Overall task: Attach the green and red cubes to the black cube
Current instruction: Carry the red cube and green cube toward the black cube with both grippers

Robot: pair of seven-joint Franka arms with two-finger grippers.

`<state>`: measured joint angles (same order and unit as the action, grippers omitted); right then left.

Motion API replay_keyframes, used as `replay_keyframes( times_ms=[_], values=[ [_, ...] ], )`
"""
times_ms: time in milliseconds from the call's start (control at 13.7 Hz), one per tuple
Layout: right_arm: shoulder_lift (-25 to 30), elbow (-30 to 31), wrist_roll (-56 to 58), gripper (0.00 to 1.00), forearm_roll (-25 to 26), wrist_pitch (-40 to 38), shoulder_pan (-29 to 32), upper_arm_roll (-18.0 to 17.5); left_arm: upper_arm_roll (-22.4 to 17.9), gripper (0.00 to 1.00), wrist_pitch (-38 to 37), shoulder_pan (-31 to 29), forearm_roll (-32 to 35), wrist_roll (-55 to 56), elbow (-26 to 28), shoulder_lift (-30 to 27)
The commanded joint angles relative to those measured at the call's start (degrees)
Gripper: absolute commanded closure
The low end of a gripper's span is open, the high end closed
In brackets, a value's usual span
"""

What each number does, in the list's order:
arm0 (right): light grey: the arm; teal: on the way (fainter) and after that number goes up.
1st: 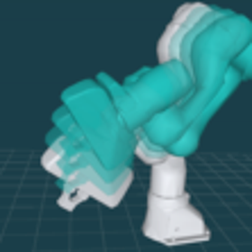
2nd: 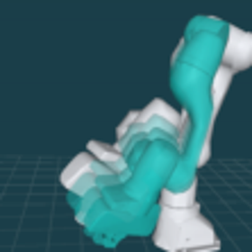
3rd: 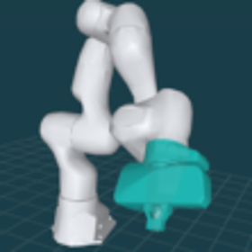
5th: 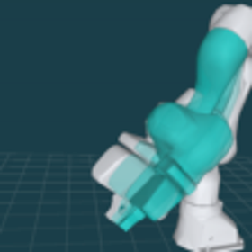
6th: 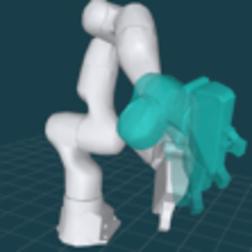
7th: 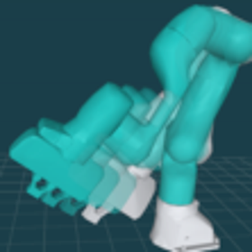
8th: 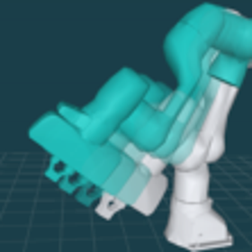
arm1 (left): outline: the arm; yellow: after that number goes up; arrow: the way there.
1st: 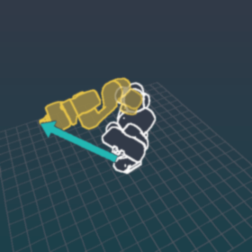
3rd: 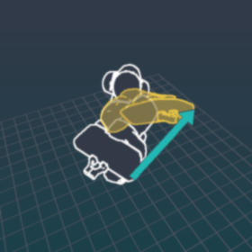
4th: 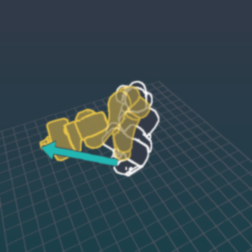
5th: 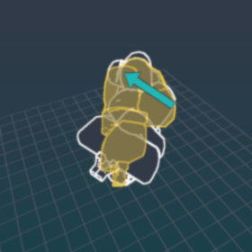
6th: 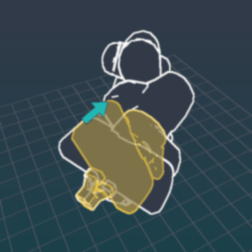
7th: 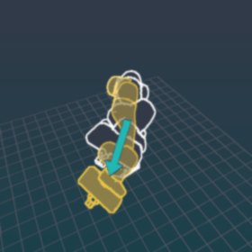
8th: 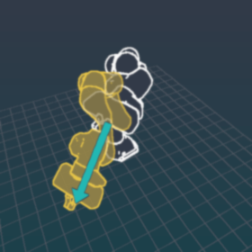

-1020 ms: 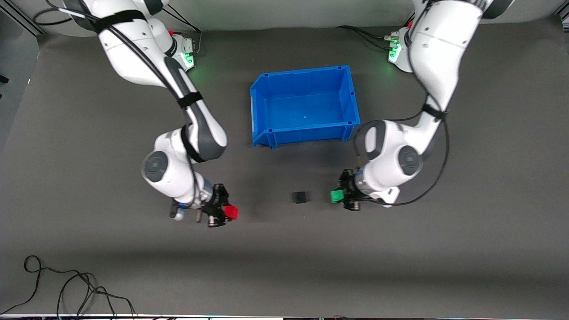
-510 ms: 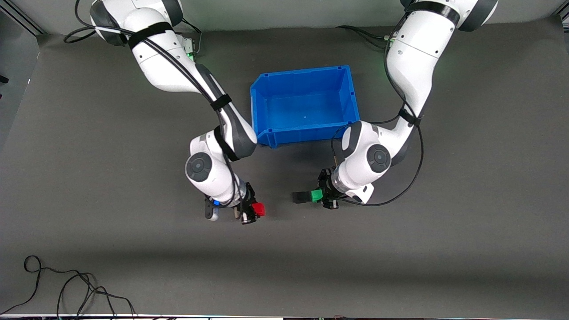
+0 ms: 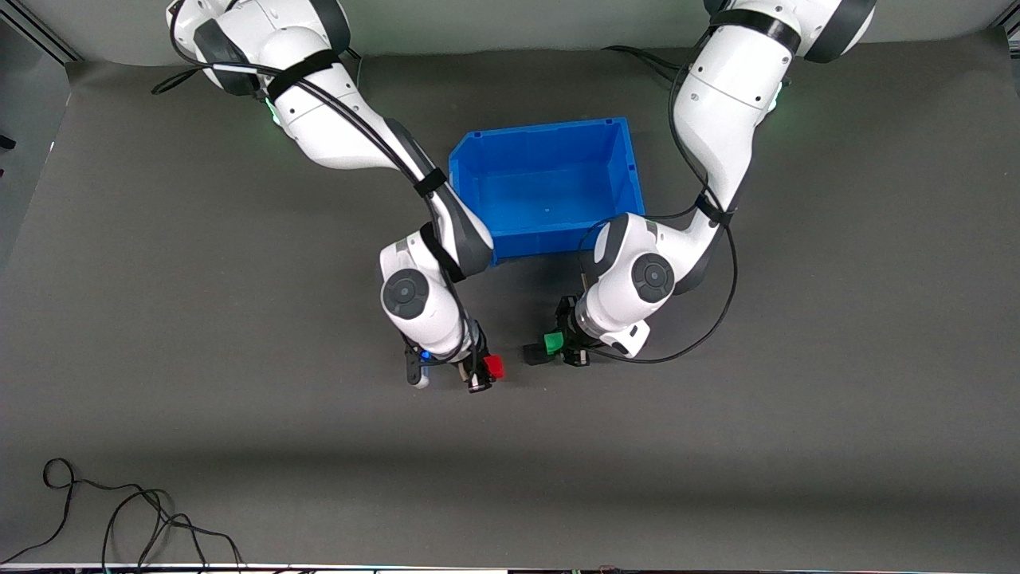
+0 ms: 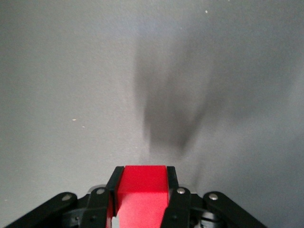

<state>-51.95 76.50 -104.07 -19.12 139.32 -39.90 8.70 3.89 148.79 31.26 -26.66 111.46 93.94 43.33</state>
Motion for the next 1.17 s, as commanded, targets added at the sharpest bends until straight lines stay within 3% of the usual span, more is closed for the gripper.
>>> replay_keyframes(
  times_ms=[0,947,1093],
  values=[
    [-3.2,-3.7,-3.5,1.00,1.8,-0.7,-1.3,0.9,-1.2,0.99,1.1,1.8,0.4,2.6,-1.9,1.4],
    [-5.5,-5.3,-3.4,1.00,2.2,0.2,-2.4,1.1,-1.4,0.99,2.4,3.2,0.3,5.6,-3.9,3.0],
    [-5.7,-5.2,-2.9,1.00,4.6,0.3,-1.6,1.1,-1.5,0.99,2.4,3.2,0.4,6.4,-4.4,3.2]
  ],
)
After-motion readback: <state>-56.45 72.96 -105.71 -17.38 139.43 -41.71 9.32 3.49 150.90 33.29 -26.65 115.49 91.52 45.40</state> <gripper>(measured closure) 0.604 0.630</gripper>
